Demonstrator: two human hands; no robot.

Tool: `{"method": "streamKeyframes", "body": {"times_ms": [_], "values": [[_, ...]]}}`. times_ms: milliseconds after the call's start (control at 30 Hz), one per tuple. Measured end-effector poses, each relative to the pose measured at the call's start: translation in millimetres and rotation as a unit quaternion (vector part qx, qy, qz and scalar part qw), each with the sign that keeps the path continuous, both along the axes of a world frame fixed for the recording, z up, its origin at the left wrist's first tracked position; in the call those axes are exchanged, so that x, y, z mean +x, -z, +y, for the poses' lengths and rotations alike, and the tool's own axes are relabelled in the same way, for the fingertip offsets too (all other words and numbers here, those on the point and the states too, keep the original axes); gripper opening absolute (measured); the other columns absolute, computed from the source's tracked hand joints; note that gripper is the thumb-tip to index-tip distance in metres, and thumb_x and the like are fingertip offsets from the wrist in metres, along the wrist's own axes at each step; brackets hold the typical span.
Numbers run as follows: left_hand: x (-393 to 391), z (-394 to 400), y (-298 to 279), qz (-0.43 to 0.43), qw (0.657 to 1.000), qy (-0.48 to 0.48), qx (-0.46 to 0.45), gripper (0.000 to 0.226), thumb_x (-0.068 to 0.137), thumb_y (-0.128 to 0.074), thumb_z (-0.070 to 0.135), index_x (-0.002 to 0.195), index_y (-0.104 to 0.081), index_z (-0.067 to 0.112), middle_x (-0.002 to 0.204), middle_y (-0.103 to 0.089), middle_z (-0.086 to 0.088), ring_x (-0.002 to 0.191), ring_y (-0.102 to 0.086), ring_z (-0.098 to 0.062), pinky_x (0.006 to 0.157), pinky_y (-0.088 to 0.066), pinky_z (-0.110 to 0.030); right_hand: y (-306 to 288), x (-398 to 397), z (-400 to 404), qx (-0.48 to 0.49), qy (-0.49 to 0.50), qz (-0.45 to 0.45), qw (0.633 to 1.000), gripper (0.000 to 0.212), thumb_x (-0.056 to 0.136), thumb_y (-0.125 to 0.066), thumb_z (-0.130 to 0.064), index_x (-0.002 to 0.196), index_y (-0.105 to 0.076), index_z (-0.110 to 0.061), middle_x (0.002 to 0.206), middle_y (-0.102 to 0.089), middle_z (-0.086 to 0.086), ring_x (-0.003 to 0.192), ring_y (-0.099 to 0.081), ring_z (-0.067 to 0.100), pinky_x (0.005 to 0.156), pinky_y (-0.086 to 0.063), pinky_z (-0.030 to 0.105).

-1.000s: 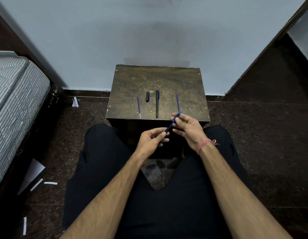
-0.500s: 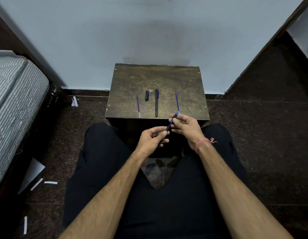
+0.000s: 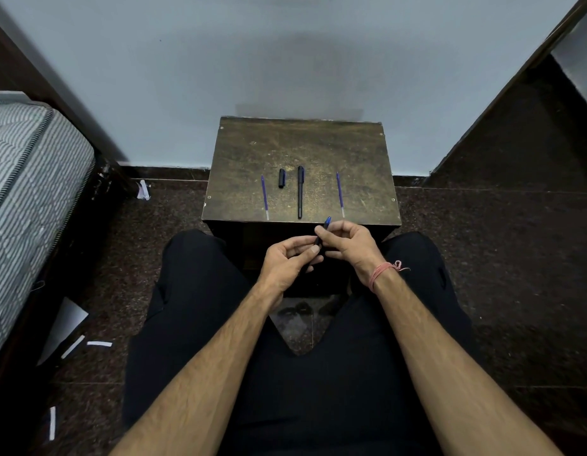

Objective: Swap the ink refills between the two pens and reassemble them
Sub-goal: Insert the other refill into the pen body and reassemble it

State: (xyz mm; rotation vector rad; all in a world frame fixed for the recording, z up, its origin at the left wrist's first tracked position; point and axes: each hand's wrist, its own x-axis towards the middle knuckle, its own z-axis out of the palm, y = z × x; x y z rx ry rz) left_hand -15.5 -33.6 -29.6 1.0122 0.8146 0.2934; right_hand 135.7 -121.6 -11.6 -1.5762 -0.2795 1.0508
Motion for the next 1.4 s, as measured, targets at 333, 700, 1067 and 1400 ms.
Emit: {"method": "streamKeyframes", "body": {"times_ms": [333, 700, 1067, 1400], "values": [[0.7, -4.2, -3.4, -0.016, 1.000, 0.012, -0.010, 0.024, 0.100, -0.078, 0.010, 0.124, -0.078, 0.011, 0.117, -0.084, -0.014, 0.093, -0.082, -0.018, 0.078, -0.062, -0.024, -1.1, 5.2, -2.9, 0.018, 0.060, 0.000, 0.998, 0.025, 0.086, -0.092, -0.026, 0.101, -0.076, -0.015, 0.092, -0.079, 0.002, 0.085, -0.076, 0.013, 0.075, -0.062, 0.026], [-0.3, -4.1, -3.5, -0.027, 0.999, 0.018, -0.019, 0.029, 0.100, -0.078, 0.011, 0.128, -0.076, 0.008, 0.115, -0.084, -0.012, 0.092, -0.083, -0.016, 0.077, -0.064, -0.023, 0.6, 1.1, -1.1, 0.023, 0.056, 0.004, 0.998, 0.039, 0.084, -0.091, -0.044, 0.103, -0.075, -0.013, 0.103, -0.080, 0.009, 0.086, -0.075, 0.017, 0.074, -0.063, 0.029], [1.1, -4.7, -2.5, -0.033, 0.999, 0.013, -0.025, 0.027, 0.100, -0.079, 0.011, 0.126, -0.077, 0.011, 0.112, -0.085, -0.009, 0.091, -0.083, -0.015, 0.077, -0.065, -0.022, -0.2, -0.4, -0.8, 0.034, 0.041, -0.002, 0.999, 0.032, 0.085, -0.091, -0.035, 0.102, -0.072, -0.016, 0.091, -0.078, -0.003, 0.086, -0.075, 0.013, 0.075, -0.064, 0.027], [0.6, -3.4, -3.4, -0.045, 0.998, 0.011, -0.044, 0.027, 0.098, -0.080, 0.012, 0.125, -0.077, 0.011, 0.115, -0.084, -0.012, 0.093, -0.083, -0.016, 0.079, -0.066, -0.024, -1.1, 3.0, -3.3, 0.027, 0.041, -0.003, 0.999, 0.034, 0.080, -0.095, -0.030, 0.101, -0.073, -0.015, 0.096, -0.077, 0.008, 0.085, -0.073, 0.015, 0.075, -0.059, 0.024]]}}
